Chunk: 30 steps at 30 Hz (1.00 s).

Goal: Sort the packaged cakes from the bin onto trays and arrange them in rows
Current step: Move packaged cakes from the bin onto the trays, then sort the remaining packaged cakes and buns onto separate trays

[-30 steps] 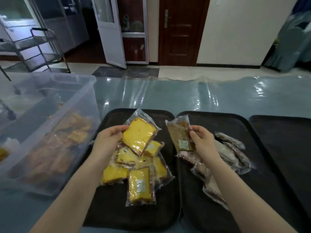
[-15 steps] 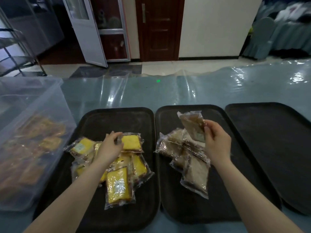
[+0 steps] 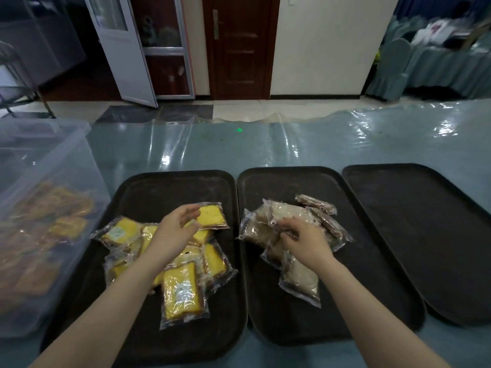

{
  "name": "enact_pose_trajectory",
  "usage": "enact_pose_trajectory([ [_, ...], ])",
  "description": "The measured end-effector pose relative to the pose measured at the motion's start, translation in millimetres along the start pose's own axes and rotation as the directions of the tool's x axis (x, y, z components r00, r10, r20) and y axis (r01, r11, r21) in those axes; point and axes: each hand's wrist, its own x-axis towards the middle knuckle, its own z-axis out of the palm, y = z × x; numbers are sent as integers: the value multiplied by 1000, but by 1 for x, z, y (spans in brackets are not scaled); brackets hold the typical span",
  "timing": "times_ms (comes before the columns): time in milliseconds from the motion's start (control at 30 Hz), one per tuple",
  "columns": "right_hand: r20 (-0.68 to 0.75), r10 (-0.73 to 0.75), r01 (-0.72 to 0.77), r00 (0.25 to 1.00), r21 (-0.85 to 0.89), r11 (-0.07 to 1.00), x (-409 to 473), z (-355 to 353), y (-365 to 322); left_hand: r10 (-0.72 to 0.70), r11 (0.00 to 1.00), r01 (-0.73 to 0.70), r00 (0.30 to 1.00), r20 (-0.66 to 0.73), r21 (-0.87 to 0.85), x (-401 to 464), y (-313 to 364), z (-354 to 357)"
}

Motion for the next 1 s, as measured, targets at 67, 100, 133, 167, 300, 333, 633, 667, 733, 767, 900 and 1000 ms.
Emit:
enact_pose_trajectory([
  [67,16,-3,2,1000,29,1000,4,4,-19,22,999,-23,1000,-3,-35,-5,8,-13],
  [100,29,-6,5,1000,37,999,5,6,-29,46,998,-47,999,-11,-48,-8,12,-21],
  [133,39,-17,15,999,46,999,7,8,-41,76,995,-77,997,-24,-56,-11,18,-30],
  [167,44,-33,30,998,60,998,8,11,-53,106,992,-108,994,-39,-64,-15,23,-40],
  [300,37,-144,141,989,76,987,14,25,-110,205,972,-213,975,-79,-103,-31,40,-90],
  [333,28,-174,171,984,80,982,15,29,-128,224,965,-233,971,-84,-122,-35,42,-105],
  [633,-38,-336,332,941,291,897,27,104,-303,309,922,-341,934,-181,-182,-67,3,-279],
  [667,-39,-345,340,938,297,892,29,115,-321,306,925,-338,934,-186,-173,-70,-7,-300],
  [733,-41,-352,346,935,316,883,32,135,-354,287,937,-317,938,-196,-147,-71,-29,-338],
  [767,-49,-355,351,934,326,878,34,145,-369,274,943,-304,940,-202,-138,-71,-41,-356],
  [900,-42,-343,335,939,347,876,38,181,-416,218,968,-237,957,-191,-80,-68,-86,-420],
  [1000,1,-319,305,948,295,906,42,200,-440,179,982,-185,970,-166,-23,-60,-113,-455],
])
